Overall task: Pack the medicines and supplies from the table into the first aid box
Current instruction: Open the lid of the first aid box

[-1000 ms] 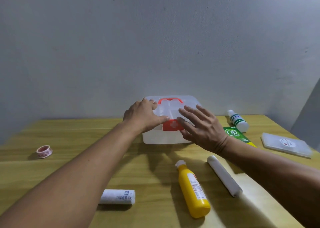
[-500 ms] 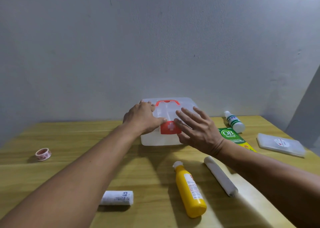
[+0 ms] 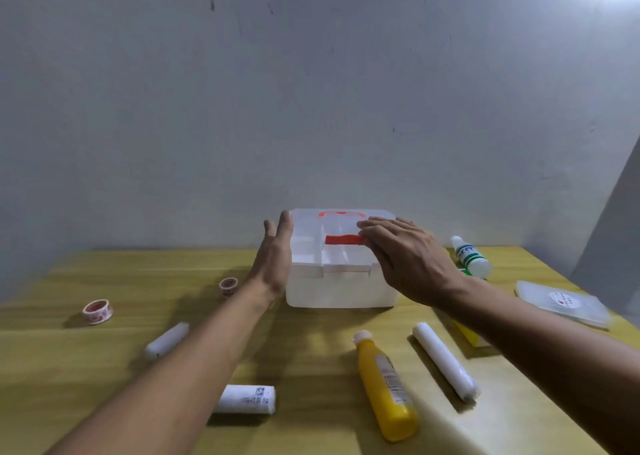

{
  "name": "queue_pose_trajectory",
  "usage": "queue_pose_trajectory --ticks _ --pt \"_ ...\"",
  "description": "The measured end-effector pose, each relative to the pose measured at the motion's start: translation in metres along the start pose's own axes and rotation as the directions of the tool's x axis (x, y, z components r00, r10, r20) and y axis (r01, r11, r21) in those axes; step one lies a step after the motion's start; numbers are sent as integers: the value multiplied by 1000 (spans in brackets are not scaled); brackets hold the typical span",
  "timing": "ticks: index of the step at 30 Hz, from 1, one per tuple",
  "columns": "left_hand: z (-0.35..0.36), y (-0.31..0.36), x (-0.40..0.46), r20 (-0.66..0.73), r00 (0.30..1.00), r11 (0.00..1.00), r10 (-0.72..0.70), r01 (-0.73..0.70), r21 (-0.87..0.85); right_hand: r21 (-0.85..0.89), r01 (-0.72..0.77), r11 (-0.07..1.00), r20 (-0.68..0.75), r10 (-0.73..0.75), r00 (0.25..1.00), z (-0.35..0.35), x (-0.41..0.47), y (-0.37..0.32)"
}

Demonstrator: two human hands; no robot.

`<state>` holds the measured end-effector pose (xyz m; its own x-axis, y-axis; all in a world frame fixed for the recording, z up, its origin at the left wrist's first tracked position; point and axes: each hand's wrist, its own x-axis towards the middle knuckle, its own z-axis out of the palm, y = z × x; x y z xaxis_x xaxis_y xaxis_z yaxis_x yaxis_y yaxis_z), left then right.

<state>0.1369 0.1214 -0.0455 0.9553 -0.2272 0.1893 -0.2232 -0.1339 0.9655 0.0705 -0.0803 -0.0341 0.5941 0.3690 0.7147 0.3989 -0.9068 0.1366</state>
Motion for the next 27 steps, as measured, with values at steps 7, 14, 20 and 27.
queue_pose_trajectory --ticks 7,14,20,27 --pt "5 -10 -15 -120 987 984 110 -91 155 72 -107 992 -83 112 990 -21 32 3" --pt "10 -16 -14 113 991 511 71 -133 849 36 -219 975 -91 221 971 -25 82 34" --pt "10 -5 -22 132 990 404 48 -141 904 -49 -247 968 71 250 966 -7 99 47" --pt "12 -4 -20 126 992 427 31 -127 895 -74 -373 925 317 377 870 8 111 62"
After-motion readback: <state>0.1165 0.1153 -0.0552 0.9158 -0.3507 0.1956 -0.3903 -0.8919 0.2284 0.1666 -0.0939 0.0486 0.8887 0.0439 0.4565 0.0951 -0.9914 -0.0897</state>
